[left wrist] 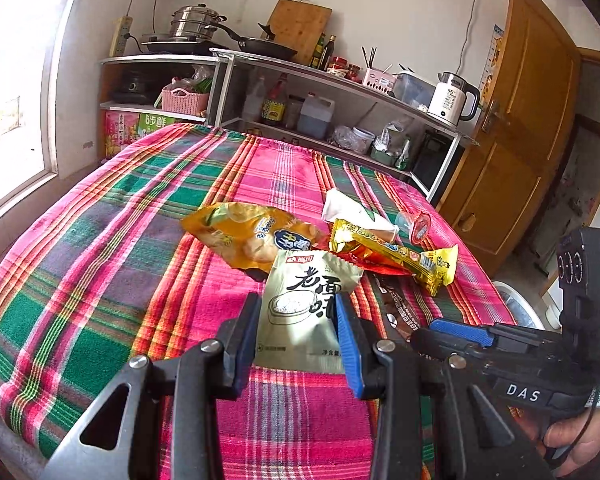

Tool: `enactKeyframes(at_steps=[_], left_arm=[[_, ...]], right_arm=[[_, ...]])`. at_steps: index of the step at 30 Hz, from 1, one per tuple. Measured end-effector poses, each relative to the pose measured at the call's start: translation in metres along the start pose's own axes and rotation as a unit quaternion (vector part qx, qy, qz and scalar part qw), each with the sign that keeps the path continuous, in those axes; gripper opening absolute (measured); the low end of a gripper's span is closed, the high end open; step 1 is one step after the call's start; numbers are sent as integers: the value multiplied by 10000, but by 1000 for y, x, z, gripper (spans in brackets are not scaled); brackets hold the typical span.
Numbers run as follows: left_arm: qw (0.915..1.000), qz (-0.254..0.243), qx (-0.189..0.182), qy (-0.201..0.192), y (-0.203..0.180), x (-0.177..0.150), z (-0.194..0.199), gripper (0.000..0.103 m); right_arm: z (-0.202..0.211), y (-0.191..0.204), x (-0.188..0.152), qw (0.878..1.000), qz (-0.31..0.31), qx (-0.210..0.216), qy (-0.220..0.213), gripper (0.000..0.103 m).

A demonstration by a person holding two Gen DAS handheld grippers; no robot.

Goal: Collect trash
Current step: 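Grasp the beige snack packet with the left tool while the right tool grasps the brown wrapper, then carry the beige packet and brown wrapper toward the white bin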

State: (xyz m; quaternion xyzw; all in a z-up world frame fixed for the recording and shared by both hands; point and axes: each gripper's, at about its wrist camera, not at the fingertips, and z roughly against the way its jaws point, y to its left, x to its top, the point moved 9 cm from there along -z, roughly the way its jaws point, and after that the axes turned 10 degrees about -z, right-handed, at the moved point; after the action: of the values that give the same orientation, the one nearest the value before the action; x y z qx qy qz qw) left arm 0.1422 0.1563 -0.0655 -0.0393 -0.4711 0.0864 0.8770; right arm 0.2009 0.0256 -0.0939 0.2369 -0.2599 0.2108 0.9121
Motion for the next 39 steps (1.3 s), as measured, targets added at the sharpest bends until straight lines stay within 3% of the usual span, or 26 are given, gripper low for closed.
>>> enactKeyframes(at_steps=[3, 6, 8, 19, 28, 39], left_arm=[[10000, 20, -19, 3, 2, -1, 0, 39], [10000, 48, -45, 26, 4, -2, -1, 39], [10000, 43, -61, 39, 3, -2, -1, 39], [9998, -104, -168, 76, -19, -2, 2, 39], [9984, -349, -431, 107, -60, 0, 4, 39], [9939, -753, -792, 127, -123, 14, -9, 39]], right_arm=[[-5, 4, 2, 9998, 120, -132, 19, 34], [-8, 7, 3, 9991, 274, -308, 16, 24], [-9, 9, 2, 9986, 366, -386, -2, 23], [18, 1, -4, 9994, 195, -200, -191, 15], [58, -33, -9, 9982, -231, -225, -507, 14], [109, -105, -7, 9890, -933, -557, -1007, 13]])
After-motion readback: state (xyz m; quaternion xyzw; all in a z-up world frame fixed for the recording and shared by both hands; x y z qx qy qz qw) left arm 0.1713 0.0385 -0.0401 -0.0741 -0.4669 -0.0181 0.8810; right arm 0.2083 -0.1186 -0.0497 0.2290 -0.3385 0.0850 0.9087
